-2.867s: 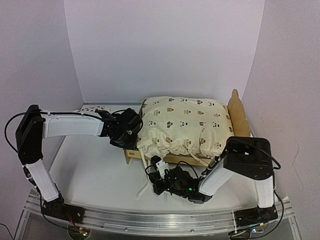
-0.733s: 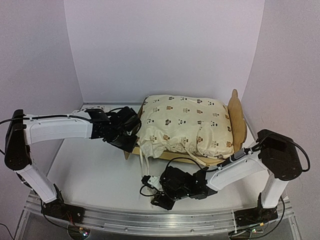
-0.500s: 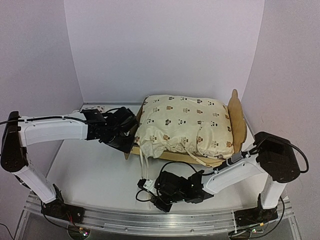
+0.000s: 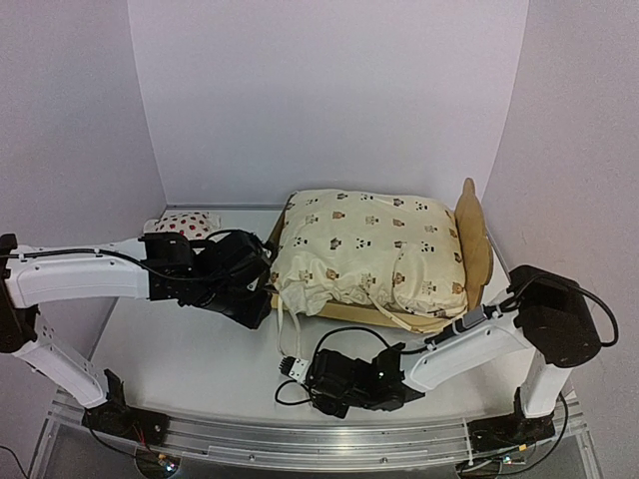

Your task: Set up the pet bed

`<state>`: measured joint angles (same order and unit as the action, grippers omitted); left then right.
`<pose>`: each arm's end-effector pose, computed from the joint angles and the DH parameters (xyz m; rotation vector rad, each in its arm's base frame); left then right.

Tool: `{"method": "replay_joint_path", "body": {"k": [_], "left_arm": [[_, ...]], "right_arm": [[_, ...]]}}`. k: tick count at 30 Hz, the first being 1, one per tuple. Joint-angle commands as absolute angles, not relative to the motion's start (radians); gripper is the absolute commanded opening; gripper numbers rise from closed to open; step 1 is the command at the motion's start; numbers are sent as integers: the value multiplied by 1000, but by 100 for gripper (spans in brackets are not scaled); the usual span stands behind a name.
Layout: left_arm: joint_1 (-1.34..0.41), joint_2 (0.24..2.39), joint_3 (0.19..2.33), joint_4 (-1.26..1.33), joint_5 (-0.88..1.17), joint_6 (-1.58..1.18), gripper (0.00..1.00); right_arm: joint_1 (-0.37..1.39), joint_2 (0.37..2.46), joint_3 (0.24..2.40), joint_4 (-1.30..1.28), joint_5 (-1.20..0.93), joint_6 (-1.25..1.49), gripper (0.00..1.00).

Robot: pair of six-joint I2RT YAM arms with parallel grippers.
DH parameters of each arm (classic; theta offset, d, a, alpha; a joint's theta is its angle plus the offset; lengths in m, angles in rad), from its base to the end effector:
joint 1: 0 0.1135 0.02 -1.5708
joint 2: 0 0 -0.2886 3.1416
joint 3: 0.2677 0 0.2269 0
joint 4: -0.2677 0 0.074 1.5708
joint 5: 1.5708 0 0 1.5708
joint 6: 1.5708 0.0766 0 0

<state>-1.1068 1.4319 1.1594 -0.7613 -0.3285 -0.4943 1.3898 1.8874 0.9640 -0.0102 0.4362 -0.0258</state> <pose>0.1482 -0.2410 0.2723 0.6530 2.4478 -0.2077 0.0993 0.3631 0.1341 -1.4165 1.9233 0.0854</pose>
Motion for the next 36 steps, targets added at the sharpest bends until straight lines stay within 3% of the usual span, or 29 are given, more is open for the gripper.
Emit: {"method": "replay_joint_path", "body": {"k": [1, 9, 21, 31, 36], "left_arm": [[-1153, 1383, 1131, -783, -303, -544, 44], [-1207, 1355, 1092, -779, -270, -574, 44], [-1215, 1354, 1064, -767, -249, -580, 43], [-1216, 1365, 1055, -747, -241, -575, 41], [-1216, 1362, 1048, -747, -244, -575, 41]], "right_arm": [[1377, 1863, 1001, -77, 497, -55, 2], [1321, 1861, 1030, -58, 561, -57, 0], [1292, 1753, 974, -14, 428, -113, 0], [1217, 1832, 946, -14, 478, -132, 0], [1222, 1853, 936, -19, 330, -73, 0]]}}
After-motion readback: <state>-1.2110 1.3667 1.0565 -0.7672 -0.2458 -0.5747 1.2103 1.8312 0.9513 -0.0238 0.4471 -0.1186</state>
